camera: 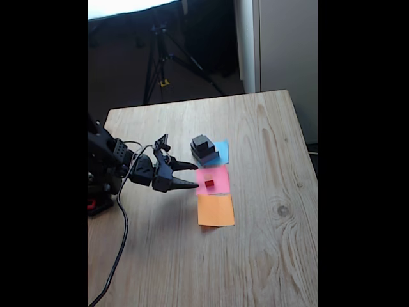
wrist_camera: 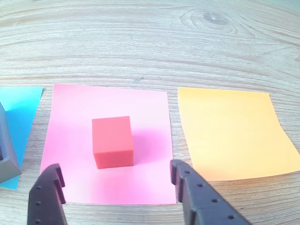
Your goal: Tower of hanoi
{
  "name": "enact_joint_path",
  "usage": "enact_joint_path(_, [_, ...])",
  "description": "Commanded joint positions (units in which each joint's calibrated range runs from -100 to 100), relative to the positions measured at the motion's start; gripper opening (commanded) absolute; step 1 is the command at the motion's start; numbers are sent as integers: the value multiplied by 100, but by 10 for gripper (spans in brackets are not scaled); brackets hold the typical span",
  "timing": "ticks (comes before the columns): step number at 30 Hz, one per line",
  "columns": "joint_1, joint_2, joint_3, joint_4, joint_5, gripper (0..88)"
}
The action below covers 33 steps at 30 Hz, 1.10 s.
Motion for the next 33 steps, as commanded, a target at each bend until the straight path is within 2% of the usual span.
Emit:
enact_joint_path(1, [-63, 553, -428, -418, 104, 265])
enact_joint_path(14, [-246, 1908, -783, -1632, 104, 264])
enact_joint_path(33, [-330, 2976, -1492, -2069, 104, 246])
